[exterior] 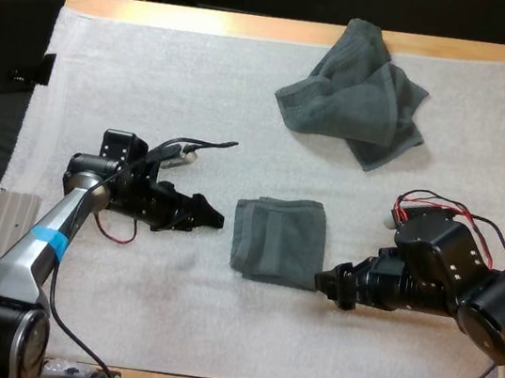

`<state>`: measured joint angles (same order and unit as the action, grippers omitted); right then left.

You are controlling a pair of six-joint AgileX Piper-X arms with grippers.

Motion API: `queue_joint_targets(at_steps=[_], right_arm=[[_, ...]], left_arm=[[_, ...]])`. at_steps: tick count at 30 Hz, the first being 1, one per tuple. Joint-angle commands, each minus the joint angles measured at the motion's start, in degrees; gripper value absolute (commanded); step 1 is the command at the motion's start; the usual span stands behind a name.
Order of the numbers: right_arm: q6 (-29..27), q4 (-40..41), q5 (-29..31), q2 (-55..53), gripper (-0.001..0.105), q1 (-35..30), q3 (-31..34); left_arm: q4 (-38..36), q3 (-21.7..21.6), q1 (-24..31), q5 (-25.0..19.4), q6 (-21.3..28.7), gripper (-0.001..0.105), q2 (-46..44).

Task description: Pick towel from pile, fold and stack

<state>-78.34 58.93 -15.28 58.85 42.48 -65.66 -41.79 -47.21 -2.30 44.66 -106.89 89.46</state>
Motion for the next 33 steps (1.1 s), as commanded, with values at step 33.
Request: queue_joint_targets(at_steps=[33], right_arm=[[0.1, 0.4, 0.0, -0.4, 0.071, 0.0, -0.3]], left_arm=[[7.8, -0.7, -12.2, -0.7, -10.1, 0.072, 8.0]])
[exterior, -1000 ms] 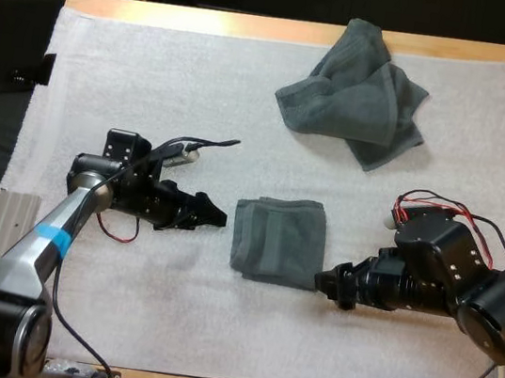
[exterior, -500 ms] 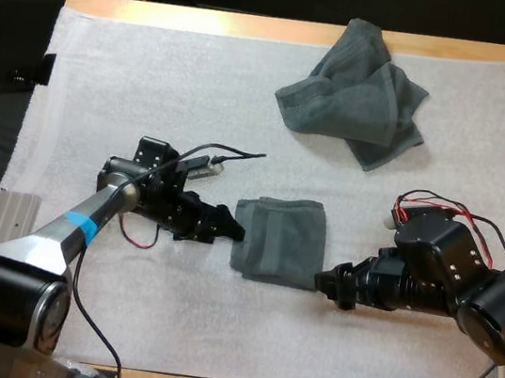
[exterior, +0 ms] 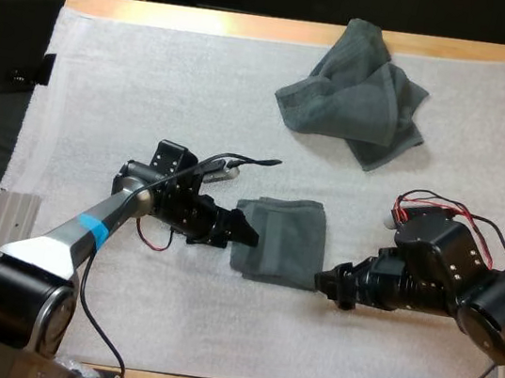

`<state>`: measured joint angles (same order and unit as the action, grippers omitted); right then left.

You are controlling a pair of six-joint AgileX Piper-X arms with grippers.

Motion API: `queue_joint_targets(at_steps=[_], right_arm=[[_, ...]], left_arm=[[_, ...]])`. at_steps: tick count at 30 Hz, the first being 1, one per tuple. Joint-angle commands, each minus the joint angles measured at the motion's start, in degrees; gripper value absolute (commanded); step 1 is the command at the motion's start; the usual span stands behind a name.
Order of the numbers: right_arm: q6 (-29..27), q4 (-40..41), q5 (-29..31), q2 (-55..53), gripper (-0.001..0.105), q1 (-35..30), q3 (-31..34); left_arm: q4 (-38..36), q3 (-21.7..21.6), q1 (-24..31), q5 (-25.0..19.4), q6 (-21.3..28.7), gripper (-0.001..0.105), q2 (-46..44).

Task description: Pick towel from pile, fold and stack

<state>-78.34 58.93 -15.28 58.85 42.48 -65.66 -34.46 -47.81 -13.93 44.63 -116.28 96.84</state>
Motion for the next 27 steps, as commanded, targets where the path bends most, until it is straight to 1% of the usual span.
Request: queue_joint_targets(at_steps=[1, 5, 10, 23, 27], right_arm=[[0.1, 0.4, 0.0, -0.4, 0.071, 0.0, -0.3], [0.1, 0.4, 0.0, -0.4, 0.071, 0.0, -0.3], [0.1, 0.4, 0.0, -0.4, 0.071, 0.0, -0.3], [0.1, 0.4, 0.0, -0.4, 0.071, 0.0, -0.3], [0.1, 0.4, 0.0, -0.4, 0.071, 0.0, -0.3]], left_arm=[[1.0, -0.1, -0.9, -0.7, -1.7, 0.072, 0.7], [2.6, -0.1, -2.2, -0.6, -4.8, 0.072, 0.8], [3.0, -0.1, -4.3, -0.6, -6.3, 0.072, 0.8], [6.0, -0.1, -9.1, -1.0, -13.0, 0.071, 1.0], [7.0, -0.8, -10.6, -1.0, -15.2, 0.07, 1.6]])
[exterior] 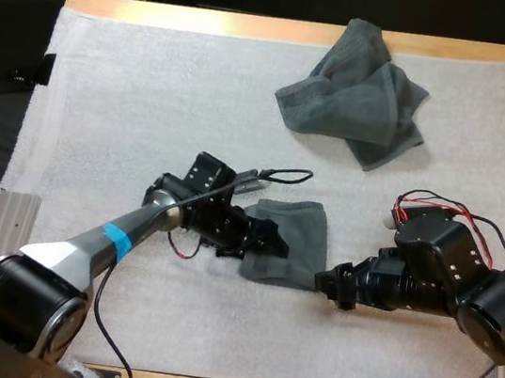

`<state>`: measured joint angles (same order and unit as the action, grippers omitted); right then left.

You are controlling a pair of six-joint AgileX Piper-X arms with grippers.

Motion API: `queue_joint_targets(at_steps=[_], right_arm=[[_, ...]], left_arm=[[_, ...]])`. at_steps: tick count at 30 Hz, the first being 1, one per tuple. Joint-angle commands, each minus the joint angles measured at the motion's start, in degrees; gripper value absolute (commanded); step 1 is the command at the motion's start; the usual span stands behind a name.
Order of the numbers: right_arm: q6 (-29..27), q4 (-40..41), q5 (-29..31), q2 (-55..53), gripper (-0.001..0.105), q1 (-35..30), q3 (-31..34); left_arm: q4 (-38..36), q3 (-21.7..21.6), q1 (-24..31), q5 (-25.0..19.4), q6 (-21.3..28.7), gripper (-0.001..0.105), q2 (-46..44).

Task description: Pick towel from pile, fold and stack

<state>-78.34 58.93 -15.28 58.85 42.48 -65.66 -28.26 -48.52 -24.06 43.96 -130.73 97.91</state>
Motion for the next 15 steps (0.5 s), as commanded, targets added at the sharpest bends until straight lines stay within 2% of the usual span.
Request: queue_joint_targets(at_steps=[1, 5, 7, 15], right_arm=[[0.1, 0.4, 0.0, -0.4, 0.071, 0.0, -0.3], [0.2, 0.4, 0.0, -0.4, 0.071, 0.0, -0.3], [0.2, 0.4, 0.0, -0.4, 0.071, 0.0, -0.3], [0.2, 0.4, 0.0, -0.4, 0.071, 0.0, -0.3]], left_arm=[[0.9, -0.6, -0.8, -0.3, -0.9, 0.07, 0.8], [0.7, -2.0, -2.1, 0.0, -1.0, 0.069, 1.8], [0.7, -2.0, -2.2, -0.4, -1.0, 0.065, 1.8], [0.7, -2.0, -2.2, -1.5, -0.9, 0.013, 1.8]])
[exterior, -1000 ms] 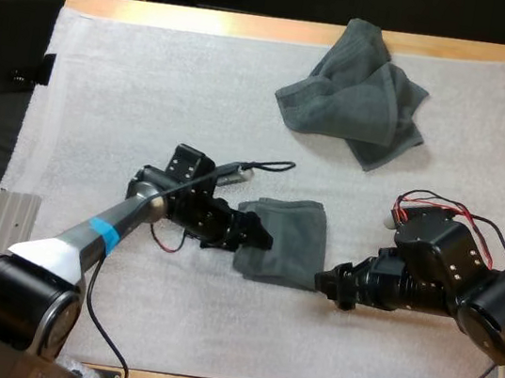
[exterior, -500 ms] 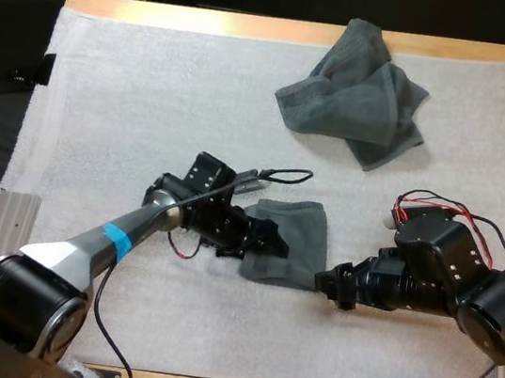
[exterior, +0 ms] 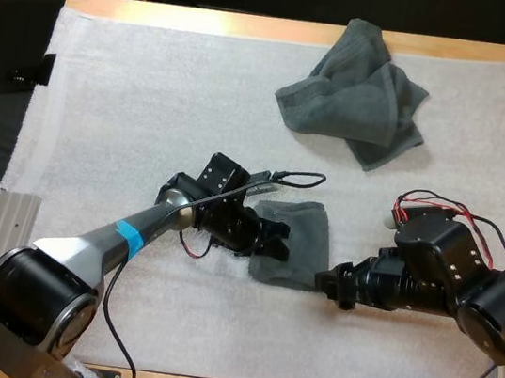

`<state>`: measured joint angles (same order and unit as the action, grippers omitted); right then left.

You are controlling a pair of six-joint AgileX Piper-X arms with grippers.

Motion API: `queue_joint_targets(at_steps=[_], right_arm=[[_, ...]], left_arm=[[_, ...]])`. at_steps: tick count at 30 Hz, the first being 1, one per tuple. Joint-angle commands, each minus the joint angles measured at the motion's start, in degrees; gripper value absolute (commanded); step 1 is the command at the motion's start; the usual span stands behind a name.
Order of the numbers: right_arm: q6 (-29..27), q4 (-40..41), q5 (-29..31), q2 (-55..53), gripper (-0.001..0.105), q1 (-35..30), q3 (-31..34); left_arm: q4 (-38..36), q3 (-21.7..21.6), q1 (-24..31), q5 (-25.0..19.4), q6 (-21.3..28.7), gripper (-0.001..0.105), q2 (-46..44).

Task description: Pick towel from pile, fold and stack

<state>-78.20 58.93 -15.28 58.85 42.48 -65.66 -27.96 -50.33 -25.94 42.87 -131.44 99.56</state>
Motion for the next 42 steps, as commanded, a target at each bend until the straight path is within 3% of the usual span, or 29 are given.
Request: queue_joint_targets(at_steps=[1, 3, 10, 15, 19, 23, 32, 36, 42], right_arm=[[0.1, 0.4, 0.0, -0.4, 0.071, 0.0, -0.3], [0.1, 0.4, 0.0, -0.4, 0.071, 0.0, -0.3], [0.1, 0.4, 0.0, -0.4, 0.071, 0.0, -0.3], [0.1, 0.4, 0.0, -0.4, 0.071, 0.0, -0.3], [0.1, 0.4, 0.0, -0.4, 0.071, 0.0, -0.3], [0.1, 0.4, 0.0, -0.4, 0.071, 0.0, -0.3], [0.0, 0.4, 0.0, -0.4, 0.071, 0.0, -0.3], [0.0, 0.4, 0.0, -0.4, 0.071, 0.0, -0.3], [0.0, 0.4, 0.0, -0.4, 0.071, 0.0, -0.3]], left_arm=[[0.4, -0.2, -0.4, -0.6, 0.1, 0.007, 0.1], [-0.2, -0.2, -0.4, -0.8, 1.3, 0.0, 0.1], [-2.8, -0.2, 0.6, 1.9, 6.5, 0.0, -2.0], [-5.8, -1.7, 4.1, 6.8, 9.5, 0.0, -5.3], [-12.3, -4.1, 8.1, 8.9, 15.0, 0.0, -7.7], [-22.4, -8.0, 12.3, 9.4, 23.9, 0.0, -8.8], [-39.4, -13.3, 22.1, -3.4, 40.3, 0.0, -8.8], [-41.4, -13.5, 26.8, -6.8, 42.7, 0.0, -8.8], [-42.8, -13.5, 32.6, -15.8, 46.1, 0.0, -8.8]])
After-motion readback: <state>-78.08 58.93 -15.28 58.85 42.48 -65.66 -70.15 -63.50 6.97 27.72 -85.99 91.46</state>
